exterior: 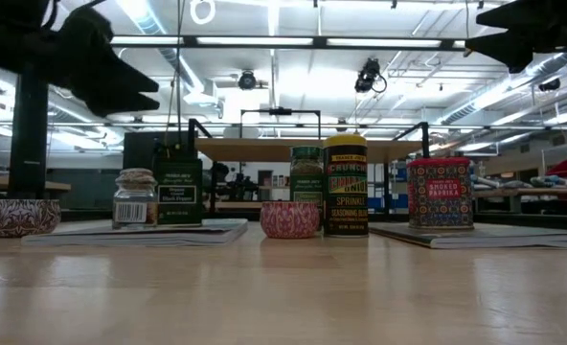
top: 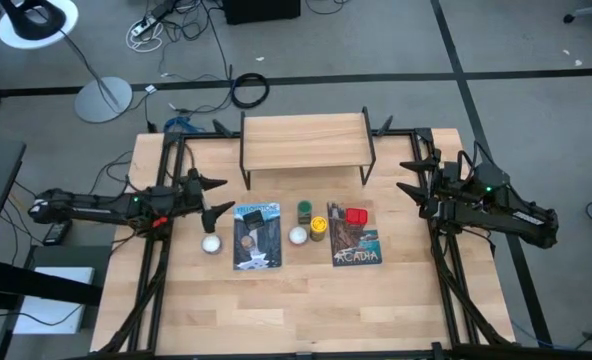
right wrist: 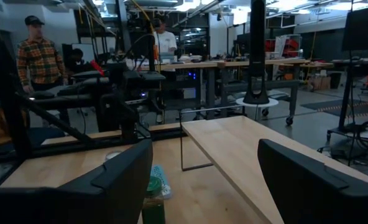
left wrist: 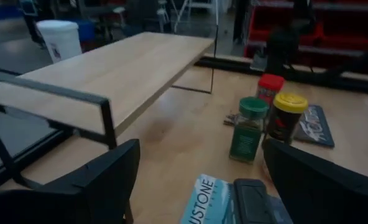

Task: Shelf spices
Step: Put the transparent spice on the shelf

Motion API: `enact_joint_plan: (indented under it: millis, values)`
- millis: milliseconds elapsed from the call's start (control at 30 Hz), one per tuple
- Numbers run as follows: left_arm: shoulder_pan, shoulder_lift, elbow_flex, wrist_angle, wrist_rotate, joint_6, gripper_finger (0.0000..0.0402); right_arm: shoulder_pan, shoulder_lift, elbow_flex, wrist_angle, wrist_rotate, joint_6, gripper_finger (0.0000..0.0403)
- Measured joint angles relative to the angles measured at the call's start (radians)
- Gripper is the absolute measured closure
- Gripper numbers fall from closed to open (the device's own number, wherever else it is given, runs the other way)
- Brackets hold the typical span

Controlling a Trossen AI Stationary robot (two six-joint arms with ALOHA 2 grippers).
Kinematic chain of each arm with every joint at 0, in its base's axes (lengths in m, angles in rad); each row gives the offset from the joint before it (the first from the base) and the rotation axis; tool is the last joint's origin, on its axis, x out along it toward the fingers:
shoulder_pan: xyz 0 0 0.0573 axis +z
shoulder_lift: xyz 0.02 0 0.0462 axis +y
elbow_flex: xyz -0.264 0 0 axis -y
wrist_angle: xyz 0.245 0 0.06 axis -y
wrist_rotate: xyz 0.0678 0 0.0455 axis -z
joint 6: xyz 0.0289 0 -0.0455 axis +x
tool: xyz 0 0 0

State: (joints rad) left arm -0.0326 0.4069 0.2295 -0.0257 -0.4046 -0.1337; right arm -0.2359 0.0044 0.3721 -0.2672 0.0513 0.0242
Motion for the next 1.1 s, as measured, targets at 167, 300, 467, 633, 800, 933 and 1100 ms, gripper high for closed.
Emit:
enact_joint_plan:
  millis: [167,300,467,633,800,933,1100]
  values:
    - [0.0,0.159,0.045,0.016,0.022,-0.002,0.0053,0.0,0.0,0.0,0.0,0.0,0.0,0.011]
    - [-0.027,0.259,0.046,0.142,0.104,-0.03,0.0053,0.0,0.0,0.0,-0.001,0.0,0.001,0.011]
    - [-0.127,0.374,0.051,0.161,0.138,-0.11,0.0053,0.0,0.0,0.0,-0.005,0.0,0.003,0.011]
    - [-0.235,0.471,0.107,0.137,0.153,-0.187,0.0053,0.0,0.0,0.0,-0.005,0.0,0.003,0.011]
    - [-0.304,0.591,0.251,-0.163,0.108,-0.272,0.0053,0.0,0.0,0.0,-0.005,0.008,0.003,0.011]
    - [-0.337,0.705,0.341,-0.279,0.086,-0.331,0.0053,0.0,0.0,0.0,-0.005,0.008,0.003,0.011]
    - [-0.351,0.833,0.396,-0.327,0.057,-0.35,0.0053,0.0,0.0,0.0,-0.005,0.008,0.003,0.011]
